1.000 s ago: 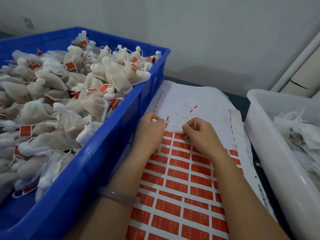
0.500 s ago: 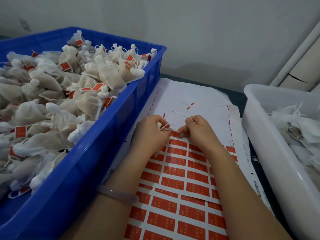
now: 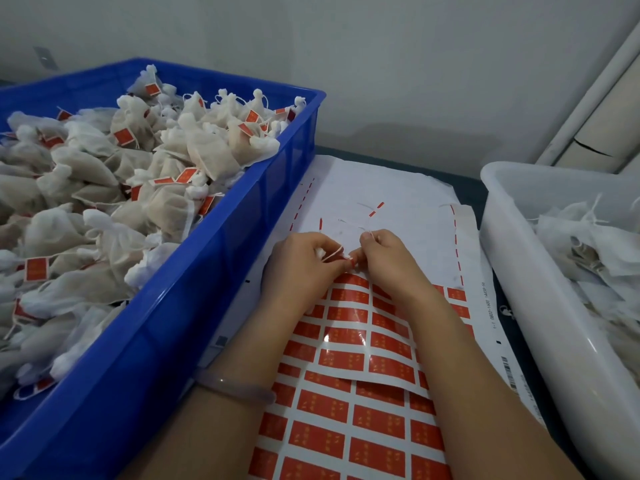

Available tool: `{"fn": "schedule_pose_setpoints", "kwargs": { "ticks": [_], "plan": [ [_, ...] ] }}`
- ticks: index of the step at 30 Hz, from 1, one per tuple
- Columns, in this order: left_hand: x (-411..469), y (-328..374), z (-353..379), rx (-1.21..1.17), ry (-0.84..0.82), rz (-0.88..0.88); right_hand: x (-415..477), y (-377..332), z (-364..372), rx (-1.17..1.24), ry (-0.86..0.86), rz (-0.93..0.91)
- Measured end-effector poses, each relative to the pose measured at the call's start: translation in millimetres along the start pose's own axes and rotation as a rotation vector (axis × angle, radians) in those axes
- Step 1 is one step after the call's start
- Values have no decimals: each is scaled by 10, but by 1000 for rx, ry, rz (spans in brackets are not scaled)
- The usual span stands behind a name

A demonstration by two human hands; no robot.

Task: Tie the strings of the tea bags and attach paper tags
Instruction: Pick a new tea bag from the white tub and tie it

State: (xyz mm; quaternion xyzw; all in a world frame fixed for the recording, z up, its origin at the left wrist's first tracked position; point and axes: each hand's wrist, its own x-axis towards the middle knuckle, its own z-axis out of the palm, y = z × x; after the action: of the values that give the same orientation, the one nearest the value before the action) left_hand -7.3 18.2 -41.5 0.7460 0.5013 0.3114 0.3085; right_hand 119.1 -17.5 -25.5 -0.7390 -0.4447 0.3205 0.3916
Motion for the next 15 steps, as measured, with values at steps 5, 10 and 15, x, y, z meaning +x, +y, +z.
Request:
{"fn": "schedule_pose_setpoints", "kwargs": {
  "ticks": [5,10,15],
  "plan": [
    [1,-11,16,25,30,5,11,18,33,-16,30,-52],
    [11,-11,32,32,43,-6,-9,68,65,55,118,-147],
    [18,-6,44,20,64,-12,-18,58,77,120,124,-165]
  ]
}}
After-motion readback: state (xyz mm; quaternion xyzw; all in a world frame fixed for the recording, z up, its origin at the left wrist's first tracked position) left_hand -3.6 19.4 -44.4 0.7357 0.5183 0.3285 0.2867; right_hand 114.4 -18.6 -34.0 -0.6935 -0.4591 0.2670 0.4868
